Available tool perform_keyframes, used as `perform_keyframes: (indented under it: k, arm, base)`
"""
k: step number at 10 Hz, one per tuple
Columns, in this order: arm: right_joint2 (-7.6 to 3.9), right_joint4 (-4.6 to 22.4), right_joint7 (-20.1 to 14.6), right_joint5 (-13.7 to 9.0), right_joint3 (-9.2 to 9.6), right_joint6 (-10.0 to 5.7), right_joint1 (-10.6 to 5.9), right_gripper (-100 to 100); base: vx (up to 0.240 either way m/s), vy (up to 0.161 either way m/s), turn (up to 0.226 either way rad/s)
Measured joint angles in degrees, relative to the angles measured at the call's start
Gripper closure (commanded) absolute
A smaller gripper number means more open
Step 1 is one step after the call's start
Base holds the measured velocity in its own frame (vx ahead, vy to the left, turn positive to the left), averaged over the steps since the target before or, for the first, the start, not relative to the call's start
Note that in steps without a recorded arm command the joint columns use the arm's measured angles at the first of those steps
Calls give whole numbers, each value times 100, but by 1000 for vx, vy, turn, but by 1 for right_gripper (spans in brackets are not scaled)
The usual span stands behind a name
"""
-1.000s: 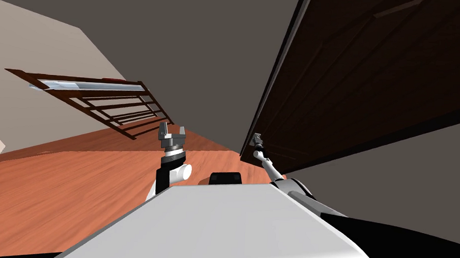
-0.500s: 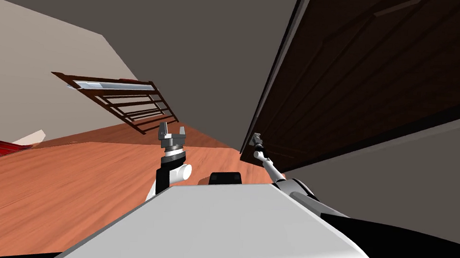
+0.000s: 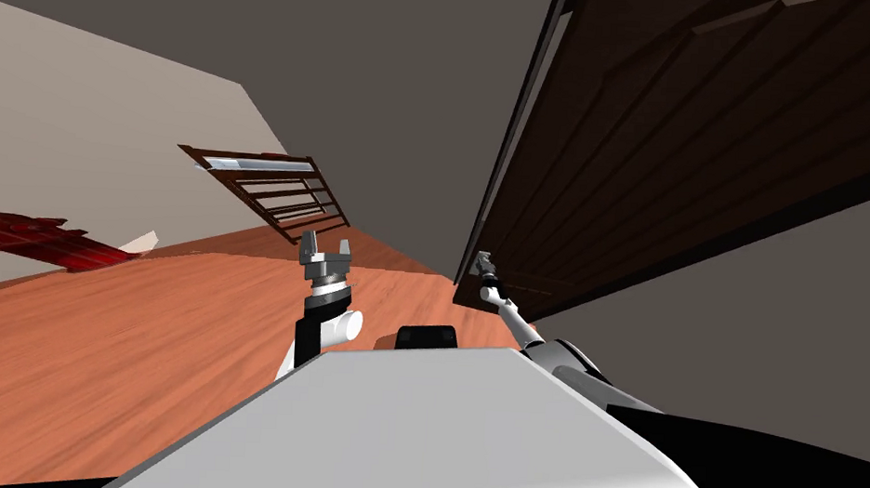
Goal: Pull the door open
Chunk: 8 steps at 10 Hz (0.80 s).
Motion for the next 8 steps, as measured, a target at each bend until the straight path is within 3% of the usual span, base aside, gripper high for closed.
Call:
perform_keyframes:
  k: [2,8]
  arm:
    - [-22,-18,-43,9,63,14,34,100]
    - [-252,-239,-397,91,481,-28,140,100]
  base:
    - [-203,-52,95]
    - [-209,-81,99]
